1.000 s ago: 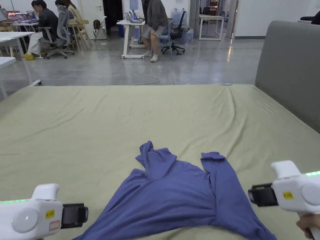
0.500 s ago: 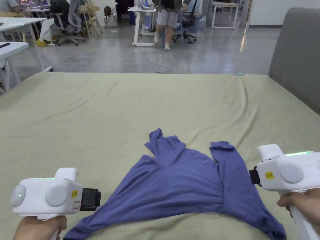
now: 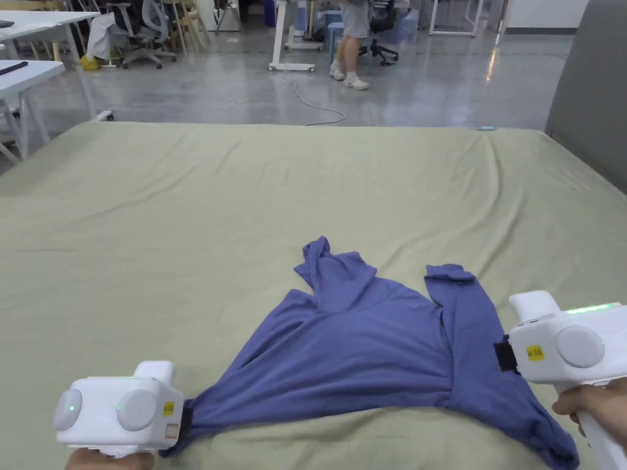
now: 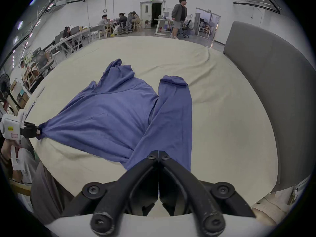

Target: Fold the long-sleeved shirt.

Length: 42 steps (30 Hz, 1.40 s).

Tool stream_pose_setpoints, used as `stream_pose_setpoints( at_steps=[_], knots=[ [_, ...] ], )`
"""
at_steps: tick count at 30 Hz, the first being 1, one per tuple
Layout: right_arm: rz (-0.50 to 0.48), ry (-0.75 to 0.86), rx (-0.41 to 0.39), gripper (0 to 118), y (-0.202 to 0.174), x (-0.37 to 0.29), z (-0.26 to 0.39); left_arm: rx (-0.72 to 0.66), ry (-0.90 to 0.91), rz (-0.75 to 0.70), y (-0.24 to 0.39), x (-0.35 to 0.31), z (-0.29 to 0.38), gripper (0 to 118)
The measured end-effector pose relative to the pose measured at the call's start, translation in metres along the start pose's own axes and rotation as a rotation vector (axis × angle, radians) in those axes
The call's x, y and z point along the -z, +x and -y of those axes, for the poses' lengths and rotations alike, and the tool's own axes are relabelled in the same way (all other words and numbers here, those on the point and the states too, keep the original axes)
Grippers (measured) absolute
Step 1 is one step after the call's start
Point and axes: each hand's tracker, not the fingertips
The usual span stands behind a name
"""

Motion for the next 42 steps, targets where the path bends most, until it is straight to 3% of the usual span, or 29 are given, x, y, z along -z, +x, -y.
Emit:
stream_pose_setpoints(
  at_steps=[5,11,14,15,19,22,25,28,29,30,31,32,35,42],
  knots=[
    [-0.034,0.022,-0.049,0,-0.004,0.015,-0.048,0.016,0.062,0.064,0.016,-0.033,-0.02,0],
    [-0.124,0.012,-0.193,0,-0.014,0.074,-0.147,-0.015,0.104,0.109,0.007,-0.032,-0.059,0],
    [-0.159,-0.021,-0.221,66,-0.024,0.118,-0.188,-0.068,0.097,0.154,0.014,-0.032,-0.068,0],
    [-0.164,-0.036,-0.239,71,-0.028,0.132,-0.199,-0.079,0.095,0.167,0.015,-0.03,-0.07,0],
    [-0.185,-0.187,-0.331,70,-0.037,0.199,-0.225,-0.078,0.078,0.161,0.023,-0.026,-0.072,0],
    [-0.141,-0.248,-0.4,70,-0.046,0.237,-0.226,-0.1,0.069,0.186,0.019,-0.019,-0.075,0],
    [-0.149,-0.353,-0.419,57,-0.049,0.265,-0.219,-0.11,0.069,0.182,0.02,-0.018,-0.077,0],
    [-0.146,-0.354,-0.374,50,-0.052,0.268,-0.215,-0.113,0.072,0.178,0.02,-0.014,-0.08,0],
    [-0.143,-0.353,-0.39,41,-0.055,0.264,-0.215,-0.114,0.069,0.175,0.02,-0.012,-0.081,0],
    [-0.156,-0.356,-0.405,13,-0.056,0.259,-0.215,-0.112,0.066,0.173,0.02,-0.009,-0.082,0],
    [-0.162,-0.363,-0.41,0,-0.058,0.255,-0.216,-0.113,0.065,0.17,0.019,-0.007,-0.083,0],
    [-0.115,-0.361,-0.434,0,-0.062,0.252,-0.213,-0.122,0.066,0.156,0.019,-0.005,-0.085,0],
    [-0.106,-0.35,-0.439,0,-0.064,0.233,-0.215,-0.121,0.081,0.143,0.016,-0.007,-0.101,0],
    [-0.092,-0.098,-0.277,0,-0.004,0.107,-0.284,-0.062,0.323,0.105,0.017,-0.057,-0.209,0]
  ],
)
